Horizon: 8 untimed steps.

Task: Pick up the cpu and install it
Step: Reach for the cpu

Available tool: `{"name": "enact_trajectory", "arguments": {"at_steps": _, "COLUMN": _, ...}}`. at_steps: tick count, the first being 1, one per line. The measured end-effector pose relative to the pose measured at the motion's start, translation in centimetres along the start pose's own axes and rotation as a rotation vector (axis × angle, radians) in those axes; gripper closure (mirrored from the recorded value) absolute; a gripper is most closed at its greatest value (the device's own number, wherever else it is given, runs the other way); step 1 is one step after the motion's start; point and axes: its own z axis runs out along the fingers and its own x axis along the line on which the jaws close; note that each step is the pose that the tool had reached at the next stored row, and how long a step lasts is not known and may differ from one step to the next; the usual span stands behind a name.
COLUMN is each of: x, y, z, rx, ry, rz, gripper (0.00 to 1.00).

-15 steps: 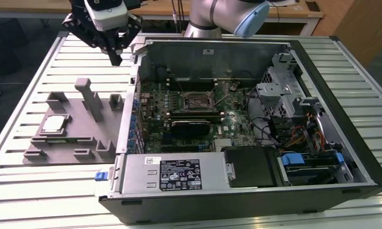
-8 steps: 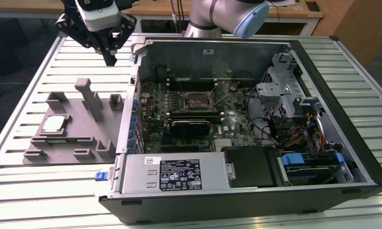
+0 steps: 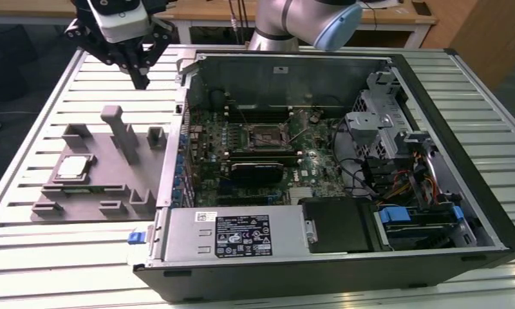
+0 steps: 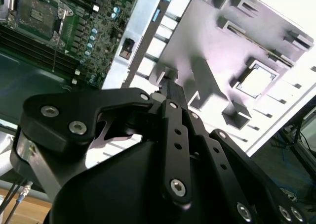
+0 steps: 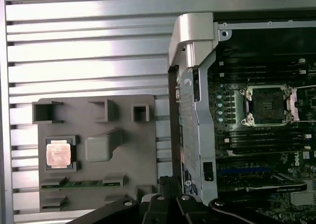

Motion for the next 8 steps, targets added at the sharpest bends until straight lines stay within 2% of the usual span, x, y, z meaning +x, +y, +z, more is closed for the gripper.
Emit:
{"name": "enact_trajectory", "arguments": {"at_steps": 5, "x": 0.74, "y": -0.06, "z": 0.01, "rx": 0.0, "ry": 0.0, "rz": 0.0, "gripper": 0.89}}
{"name": "enact_trajectory", "arguments": {"at_steps": 8, "x": 0.85, "y": -0.07, "z": 0.02, "rx": 0.0, "ry": 0.0, "rz": 0.0, "gripper": 0.89}}
